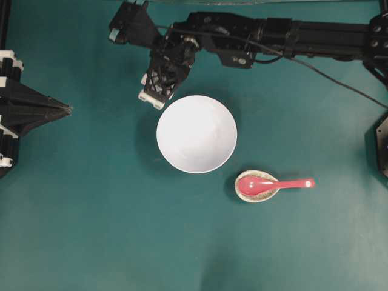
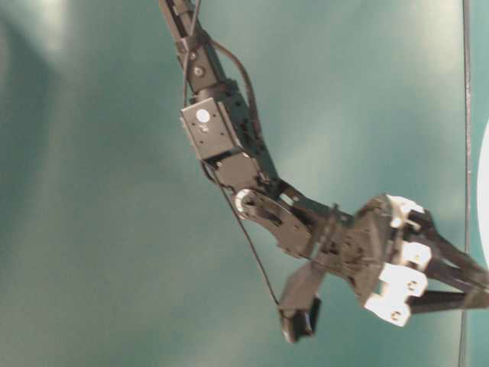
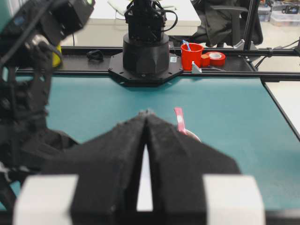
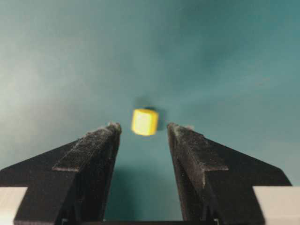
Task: Scoop the yellow hexagonal prism block from the bowl with a spoon using the right arm.
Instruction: 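Move the open right gripper over the yellow block beside the bowl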
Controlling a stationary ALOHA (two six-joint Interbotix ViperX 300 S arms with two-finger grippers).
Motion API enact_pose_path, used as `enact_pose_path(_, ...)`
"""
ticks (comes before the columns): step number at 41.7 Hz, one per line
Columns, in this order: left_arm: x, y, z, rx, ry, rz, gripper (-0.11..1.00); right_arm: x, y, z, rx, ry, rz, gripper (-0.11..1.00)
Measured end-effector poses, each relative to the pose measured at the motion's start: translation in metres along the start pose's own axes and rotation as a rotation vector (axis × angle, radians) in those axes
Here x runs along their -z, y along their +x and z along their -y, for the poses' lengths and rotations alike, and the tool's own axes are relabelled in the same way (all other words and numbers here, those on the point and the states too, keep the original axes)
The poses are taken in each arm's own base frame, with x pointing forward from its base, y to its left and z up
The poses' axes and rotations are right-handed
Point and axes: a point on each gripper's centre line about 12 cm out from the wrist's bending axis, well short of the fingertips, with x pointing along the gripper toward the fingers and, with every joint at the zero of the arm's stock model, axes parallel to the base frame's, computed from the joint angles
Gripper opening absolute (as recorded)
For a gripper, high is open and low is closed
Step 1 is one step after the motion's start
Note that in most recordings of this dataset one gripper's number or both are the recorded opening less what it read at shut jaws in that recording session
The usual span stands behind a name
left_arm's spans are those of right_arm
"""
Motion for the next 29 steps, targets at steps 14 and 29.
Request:
enact_pose_path(14,-0.001,0.000,0.000,0.000,-0.001,0.003,0.00,0.006,0.020,-0.007,-0.003,-0.014,-0.009,0.50)
enact_pose_path(29,-0.001,0.000,0.000,0.000,-0.001,0.003,0.00,0.006,0.031,-0.006,-0.003,-0.022,0.011,0.50)
